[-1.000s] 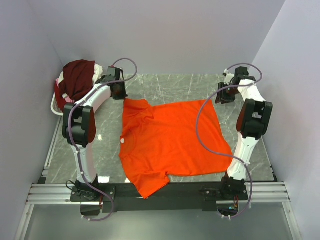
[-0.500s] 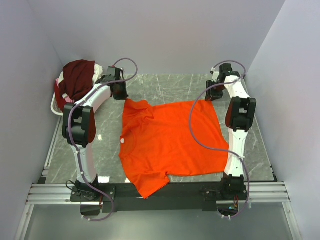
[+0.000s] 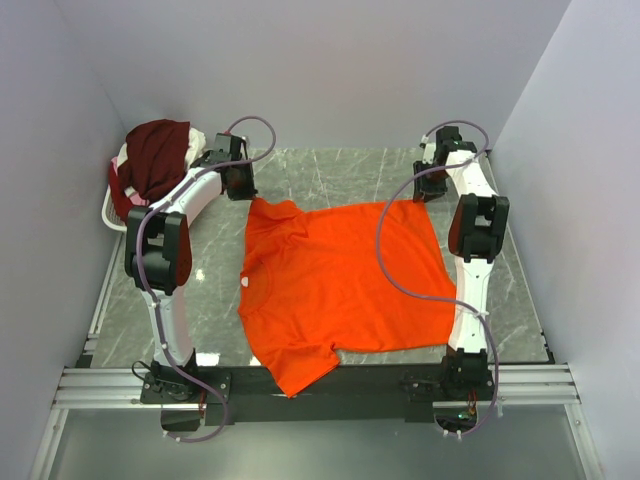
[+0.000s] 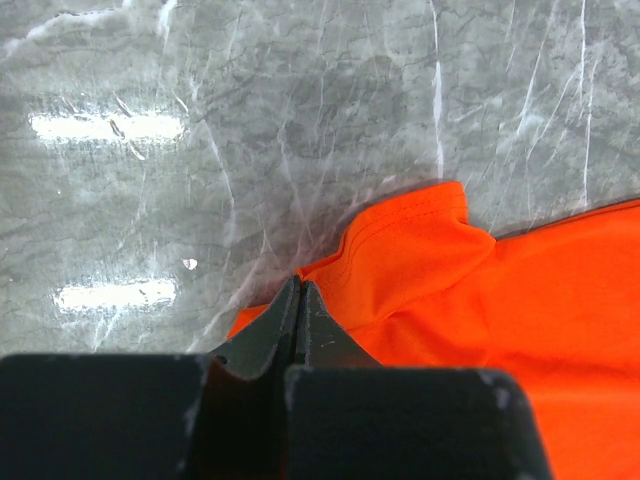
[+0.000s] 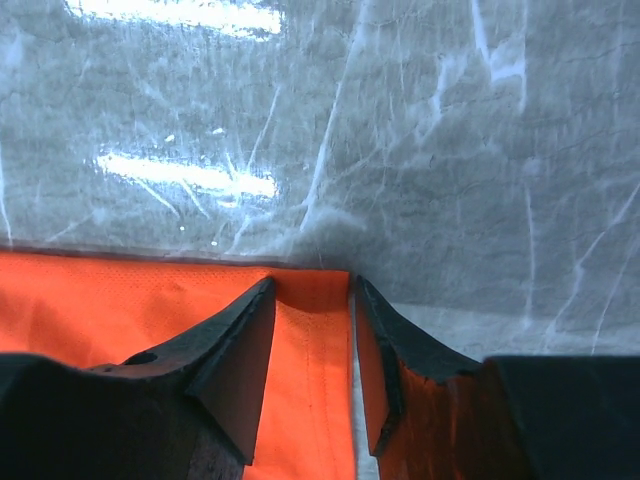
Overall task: Fold and stack the t-shirts
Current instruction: Flatten the tshirt out, then fold the tshirt
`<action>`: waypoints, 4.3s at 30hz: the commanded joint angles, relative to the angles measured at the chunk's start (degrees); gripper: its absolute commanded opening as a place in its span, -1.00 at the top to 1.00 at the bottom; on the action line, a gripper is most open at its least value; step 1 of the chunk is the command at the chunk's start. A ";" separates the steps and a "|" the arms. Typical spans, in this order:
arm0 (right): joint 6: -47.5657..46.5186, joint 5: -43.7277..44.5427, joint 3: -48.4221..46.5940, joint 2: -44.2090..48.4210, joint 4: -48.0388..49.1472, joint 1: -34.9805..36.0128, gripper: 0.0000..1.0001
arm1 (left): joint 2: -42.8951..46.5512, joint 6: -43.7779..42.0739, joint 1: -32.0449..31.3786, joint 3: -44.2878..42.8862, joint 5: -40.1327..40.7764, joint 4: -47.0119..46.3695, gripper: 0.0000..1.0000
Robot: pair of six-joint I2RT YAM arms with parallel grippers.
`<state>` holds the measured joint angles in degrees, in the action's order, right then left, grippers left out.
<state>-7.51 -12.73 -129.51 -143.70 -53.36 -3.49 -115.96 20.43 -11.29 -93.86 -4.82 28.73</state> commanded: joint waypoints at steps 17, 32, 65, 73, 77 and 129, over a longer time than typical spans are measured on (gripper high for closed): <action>-2.77 2.45 7.23 9.91 7.56 0.93 1.00 | 5.83 -0.30 -0.14 0.35 -0.63 -2.27 0.99; -10.94 -0.63 14.06 48.59 8.65 4.72 1.00 | 17.69 -0.39 -0.22 -8.78 0.43 -7.28 0.99; -10.33 7.99 17.58 89.91 17.75 4.37 1.00 | 59.71 8.23 -0.22 -5.64 -3.35 -27.41 0.99; -9.37 5.36 51.57 89.65 33.02 2.36 1.00 | 56.39 9.72 -0.14 20.27 -2.57 -35.21 0.99; -9.72 2.98 65.86 81.68 43.23 1.11 1.00 | 47.43 11.48 -0.05 32.67 -2.22 -42.34 0.99; -7.87 -2.83 56.47 43.06 46.16 -3.37 1.00 | 13.12 10.07 6.10 19.15 -16.28 -37.87 0.99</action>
<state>-14.66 -15.11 -73.80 -103.81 -8.19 -6.07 -106.52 32.08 -5.52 -76.55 -20.27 -6.24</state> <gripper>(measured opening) 0.009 0.012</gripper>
